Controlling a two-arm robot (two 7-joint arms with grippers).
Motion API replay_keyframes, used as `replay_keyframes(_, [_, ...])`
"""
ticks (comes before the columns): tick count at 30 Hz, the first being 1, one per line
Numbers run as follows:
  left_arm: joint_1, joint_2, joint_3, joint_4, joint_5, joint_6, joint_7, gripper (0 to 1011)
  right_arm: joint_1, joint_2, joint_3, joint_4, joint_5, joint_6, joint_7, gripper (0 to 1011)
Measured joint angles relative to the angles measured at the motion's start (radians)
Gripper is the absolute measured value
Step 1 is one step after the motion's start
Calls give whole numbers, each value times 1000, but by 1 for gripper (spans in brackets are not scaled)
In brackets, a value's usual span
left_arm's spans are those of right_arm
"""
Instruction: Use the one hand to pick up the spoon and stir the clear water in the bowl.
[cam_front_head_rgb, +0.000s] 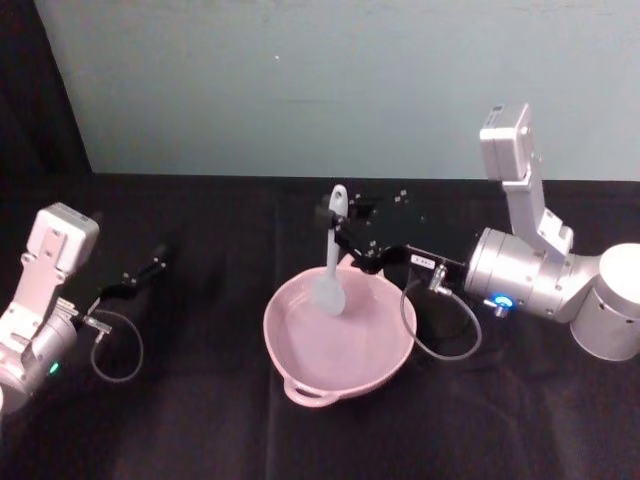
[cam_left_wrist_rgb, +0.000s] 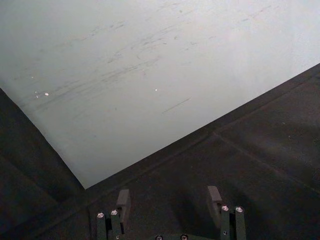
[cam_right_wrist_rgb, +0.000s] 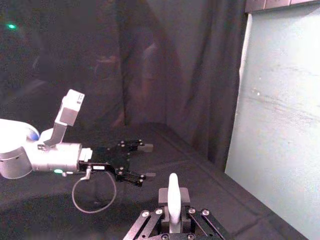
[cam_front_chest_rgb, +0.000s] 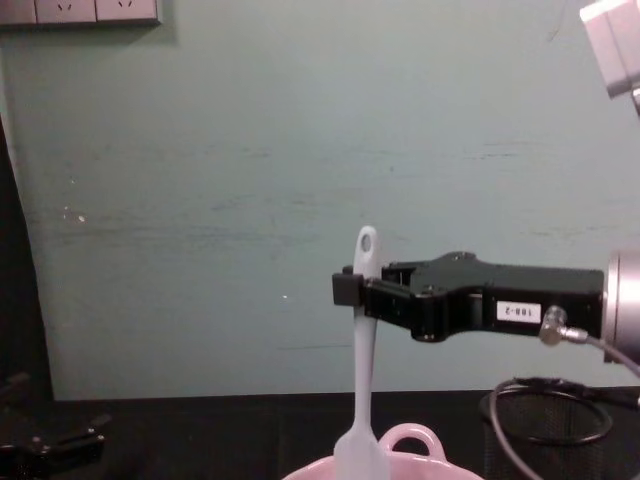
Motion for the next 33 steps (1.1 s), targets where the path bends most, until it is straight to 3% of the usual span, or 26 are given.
replay_keyframes(14, [0,0,0,0,0,0,0,1005,-15,-38,22,57,6,-2,40,118])
replay_keyframes(31, [0,0,0,0,0,0,0,1005,-16,-38,23,57,8,0,41,118])
replay_keyframes(33, [0,0,0,0,0,0,0,1005,-33,-24,28,44,0,-17,41,118])
